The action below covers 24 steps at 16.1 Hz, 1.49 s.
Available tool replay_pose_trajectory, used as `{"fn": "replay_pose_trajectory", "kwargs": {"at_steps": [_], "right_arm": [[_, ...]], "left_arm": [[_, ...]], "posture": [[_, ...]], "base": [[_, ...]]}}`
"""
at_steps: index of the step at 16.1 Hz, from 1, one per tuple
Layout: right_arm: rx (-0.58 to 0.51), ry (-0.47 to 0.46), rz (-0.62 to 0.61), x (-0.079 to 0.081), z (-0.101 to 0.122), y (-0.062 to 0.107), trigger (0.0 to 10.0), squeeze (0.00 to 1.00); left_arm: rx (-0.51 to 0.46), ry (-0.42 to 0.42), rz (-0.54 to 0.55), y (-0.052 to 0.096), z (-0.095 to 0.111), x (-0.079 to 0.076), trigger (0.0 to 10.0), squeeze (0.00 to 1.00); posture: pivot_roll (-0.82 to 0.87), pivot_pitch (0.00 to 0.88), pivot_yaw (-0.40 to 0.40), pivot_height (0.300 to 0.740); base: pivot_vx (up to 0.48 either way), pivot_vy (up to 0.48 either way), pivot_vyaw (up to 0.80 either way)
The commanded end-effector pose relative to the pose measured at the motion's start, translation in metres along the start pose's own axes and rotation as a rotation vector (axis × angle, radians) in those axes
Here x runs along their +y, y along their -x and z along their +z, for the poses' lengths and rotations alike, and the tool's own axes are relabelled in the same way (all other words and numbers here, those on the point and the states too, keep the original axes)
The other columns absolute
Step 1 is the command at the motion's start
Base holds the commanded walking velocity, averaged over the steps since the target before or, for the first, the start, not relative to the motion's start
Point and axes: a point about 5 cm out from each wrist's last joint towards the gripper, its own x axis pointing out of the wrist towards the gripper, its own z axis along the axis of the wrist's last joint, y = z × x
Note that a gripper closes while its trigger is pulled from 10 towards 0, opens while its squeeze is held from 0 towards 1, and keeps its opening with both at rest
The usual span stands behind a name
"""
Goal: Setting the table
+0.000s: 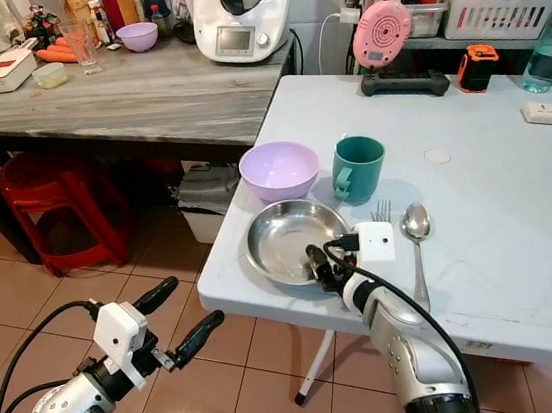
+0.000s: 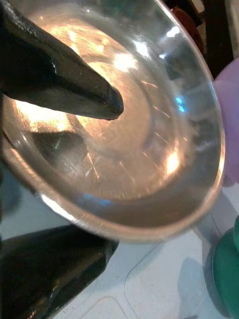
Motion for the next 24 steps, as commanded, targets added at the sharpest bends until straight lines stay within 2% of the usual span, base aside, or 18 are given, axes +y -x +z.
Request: {"fn": "replay_pose_trajectory", "kwargs": {"at_steps": [1,4,6,10,12,15,24], "right_arm": [[0.040,-0.029,-0.019,-0.002,-0.007,-0.001,0.0,0.00],[0.041,-0.084,-0.032,-0.004,-0.007,-0.002,0.0,0.00],[0.044,-0.124,-0.040,-0.005,-0.008,-0.003,0.0,0.00],[0.051,-0.155,-0.056,-0.005,-0.009,-0.002,0.0,0.00],[0.067,-0.158,-0.072,-0.006,-0.013,-0.002,0.0,0.00],[0.079,-0.158,-0.089,-0.008,-0.015,-0.002,0.0,0.00],[0.086,-0.167,-0.120,-0.013,-0.017,-0.001,0.0,0.00]], "left_arm": [[0.003,-0.010,-0.026,0.000,0.000,0.001,10.0,0.00],[-0.004,-0.006,-0.046,0.001,0.001,-0.001,10.0,0.00],[-0.010,-0.007,-0.058,0.003,0.001,-0.008,10.0,0.00],[-0.023,-0.007,-0.050,0.006,0.000,-0.016,10.0,0.00],[-0.048,0.044,0.007,0.003,-0.003,-0.005,10.0,0.00],[-0.072,0.068,0.013,-0.002,-0.001,0.000,10.0,0.00],[-0.111,0.041,0.002,-0.010,0.016,0.003,10.0,0.00]], "posture": [[0.00,0.000,0.003,0.740],[0.00,0.000,0.004,0.740],[0.00,0.000,0.004,0.740],[0.00,0.000,0.003,0.740],[0.00,0.000,-0.001,0.740],[0.00,0.000,-0.007,0.740],[0.00,0.000,-0.006,0.740]], "base": [[0.000,0.000,0.00],[0.000,0.000,0.00],[0.000,0.000,0.00],[0.000,0.000,0.00],[0.000,0.000,0.00],[0.000,0.000,0.00],[0.000,0.000,0.00]]}}
